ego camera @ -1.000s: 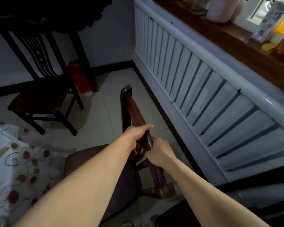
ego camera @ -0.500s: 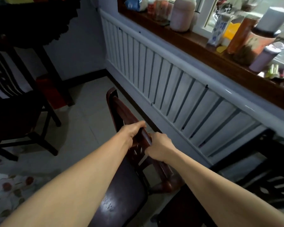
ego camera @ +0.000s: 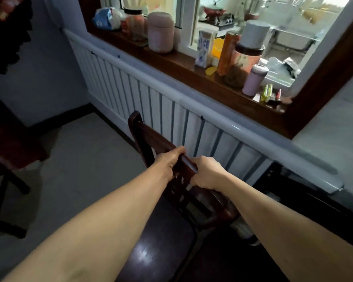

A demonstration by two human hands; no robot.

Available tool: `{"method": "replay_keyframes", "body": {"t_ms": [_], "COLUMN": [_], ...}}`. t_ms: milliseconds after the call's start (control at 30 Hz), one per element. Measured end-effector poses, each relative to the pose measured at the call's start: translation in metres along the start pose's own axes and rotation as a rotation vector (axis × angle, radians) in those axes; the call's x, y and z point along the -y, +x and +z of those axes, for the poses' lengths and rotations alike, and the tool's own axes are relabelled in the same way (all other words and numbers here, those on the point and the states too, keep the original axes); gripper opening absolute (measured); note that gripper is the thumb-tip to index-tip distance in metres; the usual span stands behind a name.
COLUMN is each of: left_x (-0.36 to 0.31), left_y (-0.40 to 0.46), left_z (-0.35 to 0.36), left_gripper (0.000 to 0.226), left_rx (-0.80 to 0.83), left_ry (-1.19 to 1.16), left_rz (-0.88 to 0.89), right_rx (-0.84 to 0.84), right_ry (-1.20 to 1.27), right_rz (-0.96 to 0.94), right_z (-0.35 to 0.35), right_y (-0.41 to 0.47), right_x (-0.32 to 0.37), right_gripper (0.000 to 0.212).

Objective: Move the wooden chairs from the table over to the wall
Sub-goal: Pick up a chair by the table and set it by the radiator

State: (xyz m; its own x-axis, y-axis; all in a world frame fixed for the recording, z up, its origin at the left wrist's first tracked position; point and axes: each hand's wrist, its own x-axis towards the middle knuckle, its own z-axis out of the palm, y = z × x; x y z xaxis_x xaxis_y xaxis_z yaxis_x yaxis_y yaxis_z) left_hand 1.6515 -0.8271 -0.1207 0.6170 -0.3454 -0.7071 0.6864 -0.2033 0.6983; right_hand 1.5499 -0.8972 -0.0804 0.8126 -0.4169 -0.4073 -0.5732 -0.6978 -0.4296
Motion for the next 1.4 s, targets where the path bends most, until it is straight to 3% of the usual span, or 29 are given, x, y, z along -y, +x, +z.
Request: {"method": "replay_keyframes", "body": {"t_ms": [333,467,567,1000,1267,1400], "left_x": [-0.022,-0.024,-0.023,-0.025,-0.023,-0.013], "left_y": [0.073,0.094,0.105,0.127,0.12,0.122], "left_z": [0.113,0.138,0.152,0.176,0.174,0.178], "left_gripper": [0.045,0.048,0.051,0.06,0.042,0.054], "left_rx": [0.018,0.021,0.03,0.029,-0.033,-0.035], "left_ry": [-0.002,0.02,0.02,0.074,0.175,0.123], "left_rz": [-0.013,-0.018,-0.027,-0.055,-0.078,-0.075], "right_rx": [-0.128,-0.201,-0.183,-0.236,-0.224,-0.204], "right_ry": [0.07,0.117,0.032,0.057,0.059,0.102], "right_rz": [-0.004,0.093,0.172,0.094,0.125,0.11], "right_z": [-0.045,-0.046,-0.046,-0.049,-0.043,-0.036], "right_y": [0.076,0.088,0.092,0.109,0.102,0.1], "right_x": [-0.097,-0.124,-0.144,-0.164,-0.163,-0.167], "right_gripper": [0.034,0.027,0.036,0.039,0.042,0.037]}}
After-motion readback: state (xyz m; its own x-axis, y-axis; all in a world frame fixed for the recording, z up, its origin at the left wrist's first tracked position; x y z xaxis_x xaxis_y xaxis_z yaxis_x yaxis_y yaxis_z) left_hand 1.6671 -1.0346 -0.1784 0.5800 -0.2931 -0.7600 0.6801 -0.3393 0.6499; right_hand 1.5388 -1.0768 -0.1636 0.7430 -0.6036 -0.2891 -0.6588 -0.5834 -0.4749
